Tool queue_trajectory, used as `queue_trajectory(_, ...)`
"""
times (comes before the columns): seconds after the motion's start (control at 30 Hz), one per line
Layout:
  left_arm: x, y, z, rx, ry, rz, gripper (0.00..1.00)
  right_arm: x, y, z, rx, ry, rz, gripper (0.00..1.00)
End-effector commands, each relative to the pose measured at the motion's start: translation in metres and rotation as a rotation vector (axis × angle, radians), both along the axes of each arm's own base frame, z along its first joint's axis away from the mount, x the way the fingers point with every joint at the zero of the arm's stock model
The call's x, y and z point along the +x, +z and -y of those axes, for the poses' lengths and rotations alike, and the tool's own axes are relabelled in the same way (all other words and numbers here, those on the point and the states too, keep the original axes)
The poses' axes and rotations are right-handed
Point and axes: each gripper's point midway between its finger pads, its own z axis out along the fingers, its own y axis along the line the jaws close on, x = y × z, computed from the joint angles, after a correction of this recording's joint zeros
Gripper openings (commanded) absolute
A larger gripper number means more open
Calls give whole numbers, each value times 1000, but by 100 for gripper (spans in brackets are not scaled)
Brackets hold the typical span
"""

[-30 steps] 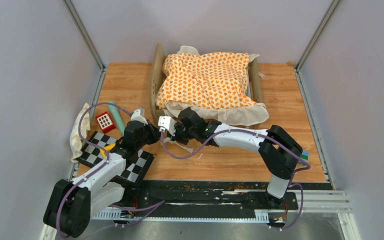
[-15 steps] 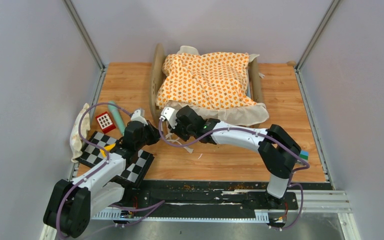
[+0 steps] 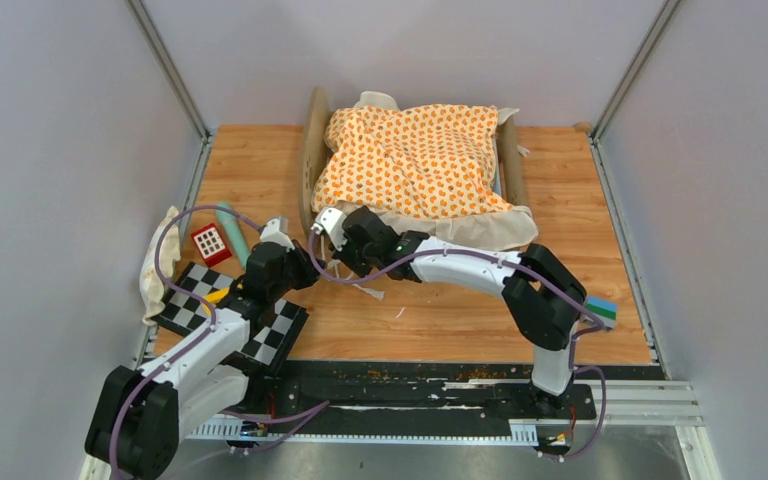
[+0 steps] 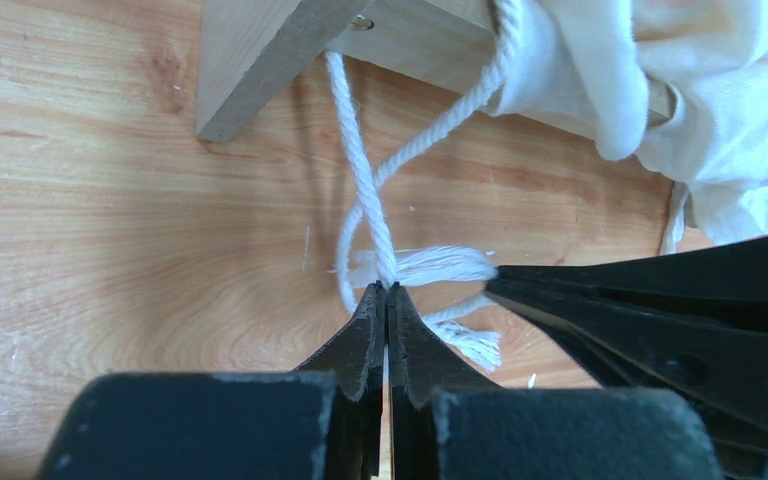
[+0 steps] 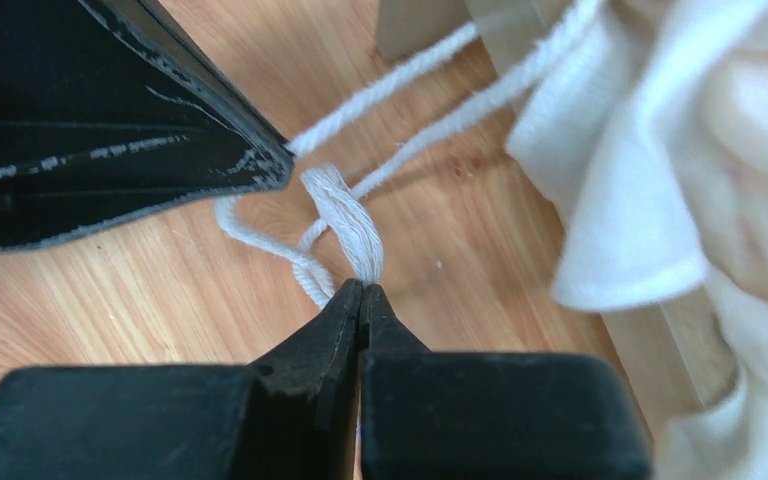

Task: Set up the pet bed
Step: Tie the ropes to the bed frame.

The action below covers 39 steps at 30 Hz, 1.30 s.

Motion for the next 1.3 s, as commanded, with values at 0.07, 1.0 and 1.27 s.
queue_trajectory(0.07, 1, 19, 7, -12, -50, 61, 0, -13, 5, -34, 66, 117, -68, 0)
queue_trajectory(1.0, -7, 32, 2, -8, -40, 61, 31, -14, -2, -70, 248, 90, -145, 0)
queue_trajectory(1.27, -9, 38, -5, 25, -25, 63, 45, -15, 1, -75, 289, 91, -155, 0)
